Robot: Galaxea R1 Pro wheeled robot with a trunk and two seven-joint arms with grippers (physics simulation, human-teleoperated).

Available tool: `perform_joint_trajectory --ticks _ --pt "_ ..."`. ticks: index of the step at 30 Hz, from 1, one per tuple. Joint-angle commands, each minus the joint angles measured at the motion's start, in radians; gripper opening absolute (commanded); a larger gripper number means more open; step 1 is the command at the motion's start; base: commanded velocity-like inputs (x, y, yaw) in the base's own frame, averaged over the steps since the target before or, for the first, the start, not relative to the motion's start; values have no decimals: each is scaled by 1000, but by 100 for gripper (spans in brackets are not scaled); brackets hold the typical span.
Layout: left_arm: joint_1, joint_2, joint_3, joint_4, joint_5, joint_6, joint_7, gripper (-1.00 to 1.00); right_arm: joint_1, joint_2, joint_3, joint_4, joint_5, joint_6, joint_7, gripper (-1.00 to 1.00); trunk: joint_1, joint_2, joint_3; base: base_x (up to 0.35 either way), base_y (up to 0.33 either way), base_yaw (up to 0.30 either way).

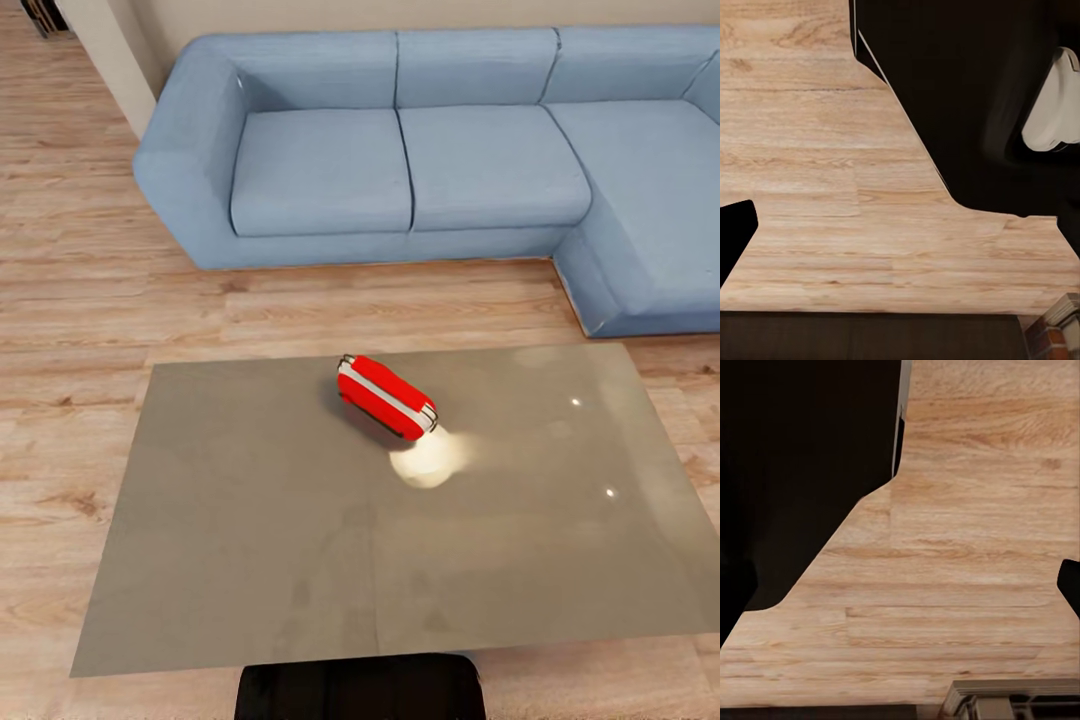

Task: Turn on the radio receiver that's on the table in the living room.

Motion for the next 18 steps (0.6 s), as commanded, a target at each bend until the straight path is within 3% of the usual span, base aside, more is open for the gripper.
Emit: perform_joint_trajectory --ticks 1,18 --pt "0 0 0 0 0 0 0 100 0 0 0 0 0 0 0 100 0 0 -2 0 0 0" --pt "0 0 0 0 0 0 0 100 0 0 0 0 0 0 0 100 0 0 -29 0 0 0"
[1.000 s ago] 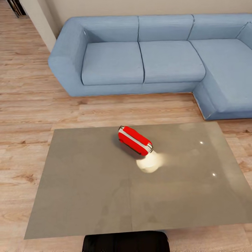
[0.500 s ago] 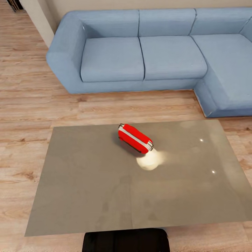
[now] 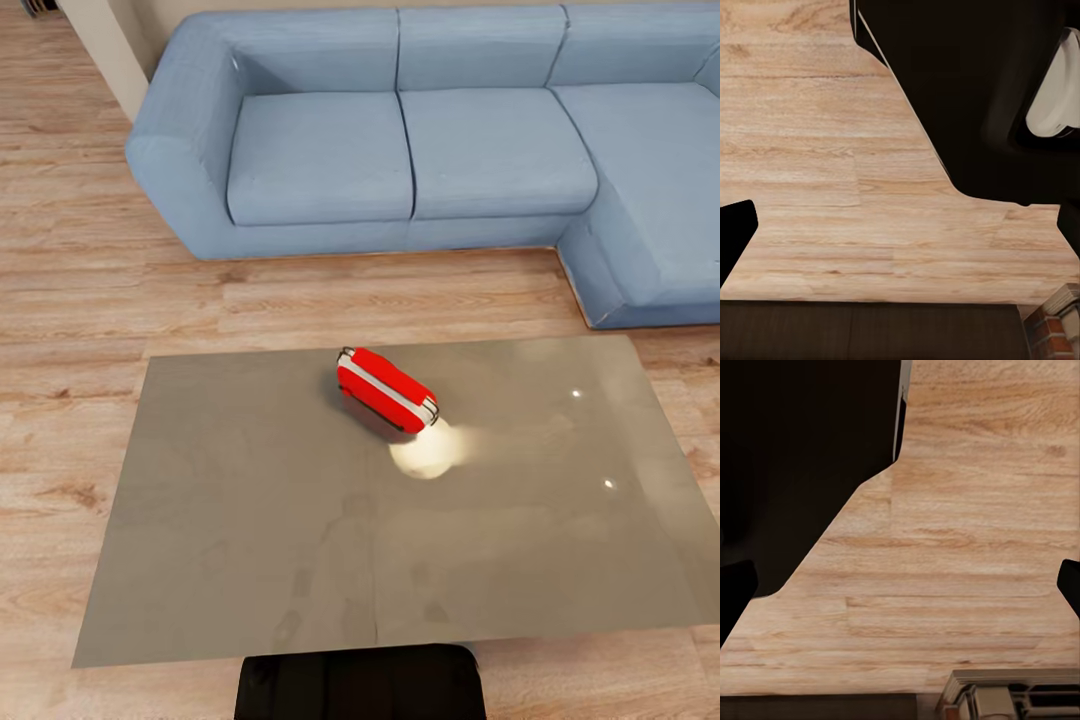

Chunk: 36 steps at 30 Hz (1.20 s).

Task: Turn on the radio receiver that's on the table in the living room.

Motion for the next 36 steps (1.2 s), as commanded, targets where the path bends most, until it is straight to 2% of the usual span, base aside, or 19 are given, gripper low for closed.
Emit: perform_joint_trajectory --ticks 1,16,36 --pt "0 0 0 0 0 0 0 100 0 0 0 0 0 0 0 100 0 0 -2 0 0 0" --pt "0 0 0 -1 0 0 1 100 0 -1 1 -1 0 0 1 100 0 0 -24 0 0 0" --pt "0 -4 0 -27 0 2 5 100 0 -2 0 -2 0 6 4 100 0 0 -27 0 0 0"
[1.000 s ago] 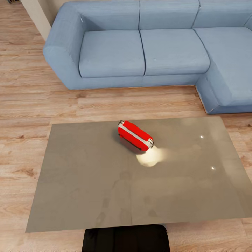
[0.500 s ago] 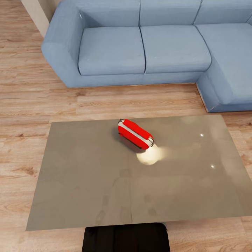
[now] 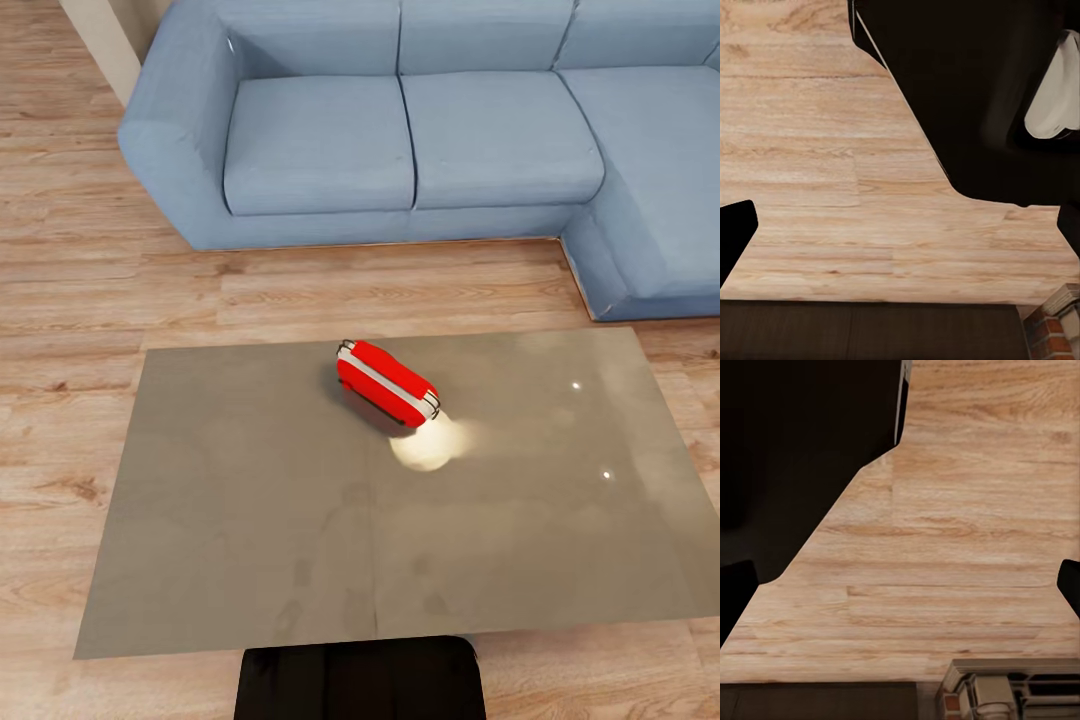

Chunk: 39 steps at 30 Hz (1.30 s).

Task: Turn on the radio receiver that's on the table in the living room.

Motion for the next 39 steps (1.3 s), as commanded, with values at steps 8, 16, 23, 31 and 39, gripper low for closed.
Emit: perform_joint_trajectory --ticks 8,16,23,31,39 --pt "0 -4 1 -8 0 0 -7 100 0 -1 1 0 0 -6 1 100 0 0 0 0 0 0" --pt "0 -4 0 -69 0 9 -9 100 0 -5 1 -8 0 -6 -5 100 0 0 0 0 0 0" --pt "0 -3 -2 -164 -1 16 -12 100 0 -14 1 -111 0 9 -21 100 0 0 0 0 0 0" --pt "0 2 -4 -323 -3 114 -14 100 -1 -32 -3 -338 1 173 -28 100 0 0 0 0 0 0" --pt "-1 9 -3 -408 -8 220 -12 100 -35 -28 -4 -568 1 370 -35 100 0 0 0 0 0 0"
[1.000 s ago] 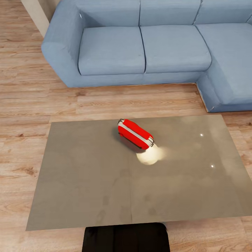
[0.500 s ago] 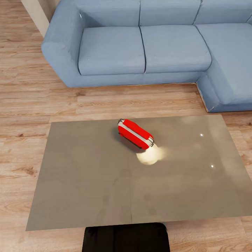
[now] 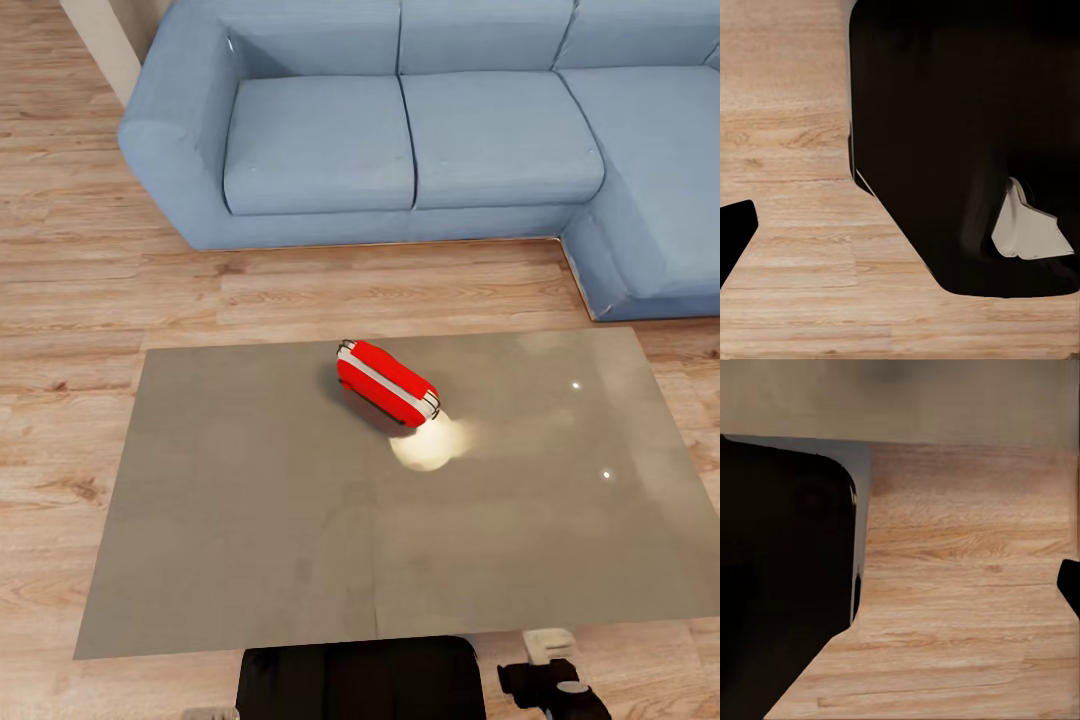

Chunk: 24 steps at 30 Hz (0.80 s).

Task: Turn on the radio receiver that's on the table in the living room.

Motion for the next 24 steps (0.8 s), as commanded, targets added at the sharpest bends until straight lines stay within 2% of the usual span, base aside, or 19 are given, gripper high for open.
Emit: perform_joint_trajectory --ticks 1,5,10,11,13,15,16,20,23,24 --pt "0 0 0 -6 0 3 0 100 -6 1 0 -4 -1 4 0 100 0 0 0 0 0 0" --pt "-7 2 0 -27 3 12 -1 100 -25 1 0 -15 0 15 -1 100 0 0 0 0 0 0" --pt "-101 2 0 -28 10 19 -23 100 -67 -1 3 -19 0 16 -1 100 0 0 0 0 0 0" --pt "-161 2 0 -25 10 44 -78 100 -98 -3 4 -19 1 18 0 100 0 0 0 0 0 0" --pt "-201 2 0 -24 9 70 -127 100 -122 -3 5 -19 12 20 -1 100 0 0 0 0 0 0" --pt "-273 2 0 -24 8 110 -214 100 -168 1 3 -17 66 22 -1 100 0 0 0 0 0 0" --pt "-327 -3 1 -25 9 119 -244 100 -204 3 3 -17 94 25 0 100 0 0 0 0 0 0" --pt "-368 -13 2 -26 14 117 -255 100 -244 4 3 -17 104 40 5 100 0 0 0 0 0 0" --pt "-384 -16 2 -33 42 104 -258 100 -288 5 4 -16 108 68 10 100 0 0 0 0 0 0" --pt "-389 -14 2 -45 66 93 -258 100 -330 5 5 -16 110 105 13 100 0 0 0 0 0 0"
